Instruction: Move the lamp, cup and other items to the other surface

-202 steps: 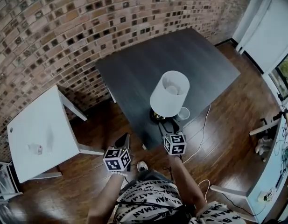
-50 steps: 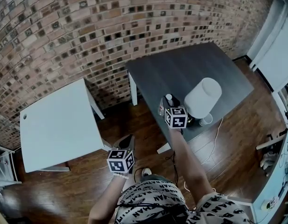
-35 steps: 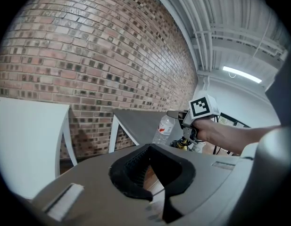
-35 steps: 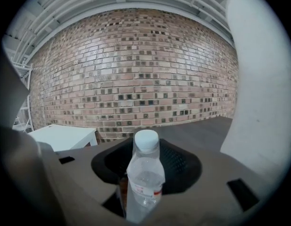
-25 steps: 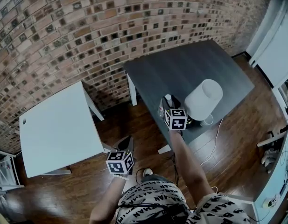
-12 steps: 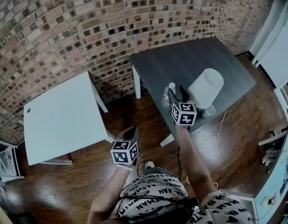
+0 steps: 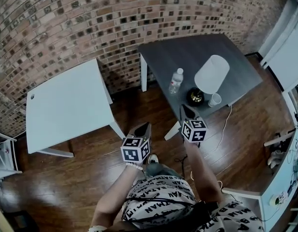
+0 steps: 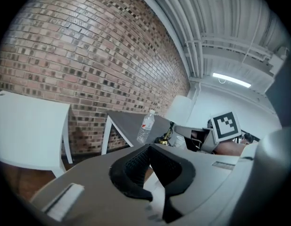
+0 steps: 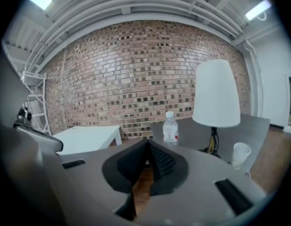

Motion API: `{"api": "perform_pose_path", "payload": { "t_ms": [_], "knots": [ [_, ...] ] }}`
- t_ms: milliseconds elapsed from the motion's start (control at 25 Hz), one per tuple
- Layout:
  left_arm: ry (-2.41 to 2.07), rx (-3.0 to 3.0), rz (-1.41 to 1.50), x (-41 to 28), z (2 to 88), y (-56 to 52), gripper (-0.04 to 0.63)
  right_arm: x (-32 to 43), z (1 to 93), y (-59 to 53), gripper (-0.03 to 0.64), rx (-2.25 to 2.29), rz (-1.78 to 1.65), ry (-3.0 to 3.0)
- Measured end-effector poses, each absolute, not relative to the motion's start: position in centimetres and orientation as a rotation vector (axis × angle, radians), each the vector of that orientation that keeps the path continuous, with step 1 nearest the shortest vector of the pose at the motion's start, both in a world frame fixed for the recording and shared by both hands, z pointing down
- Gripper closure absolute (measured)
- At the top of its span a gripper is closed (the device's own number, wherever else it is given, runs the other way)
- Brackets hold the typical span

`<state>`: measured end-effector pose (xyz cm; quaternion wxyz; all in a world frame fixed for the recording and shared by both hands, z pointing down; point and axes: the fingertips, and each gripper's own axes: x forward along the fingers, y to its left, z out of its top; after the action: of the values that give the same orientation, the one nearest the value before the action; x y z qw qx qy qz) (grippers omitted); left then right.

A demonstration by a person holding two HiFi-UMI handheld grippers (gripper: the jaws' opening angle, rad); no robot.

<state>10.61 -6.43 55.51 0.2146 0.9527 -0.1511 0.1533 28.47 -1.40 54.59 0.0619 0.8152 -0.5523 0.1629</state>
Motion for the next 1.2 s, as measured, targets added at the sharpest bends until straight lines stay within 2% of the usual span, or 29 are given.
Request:
{"api": "perform_pose_path", "payload": {
  "t_ms": [240,520,1200],
  "knots": [
    [-0.349,2.612,0.427,8.7,56.5,-1.9,0.595,23.8,57.7,7.5,0.617,2.534,0.614,-1.587],
    [-0.275,2.622,0.434,9.1,56.2,2.6,0.595,24.3,57.8,15.2,0.617,2.645,0.625,-1.427],
    [-0.125,2.737,0.504,17.3,55.2,4.7,0.595,28.4,57.8,17.8,0.617,2.692,0.583,-1.327]
  ]
}}
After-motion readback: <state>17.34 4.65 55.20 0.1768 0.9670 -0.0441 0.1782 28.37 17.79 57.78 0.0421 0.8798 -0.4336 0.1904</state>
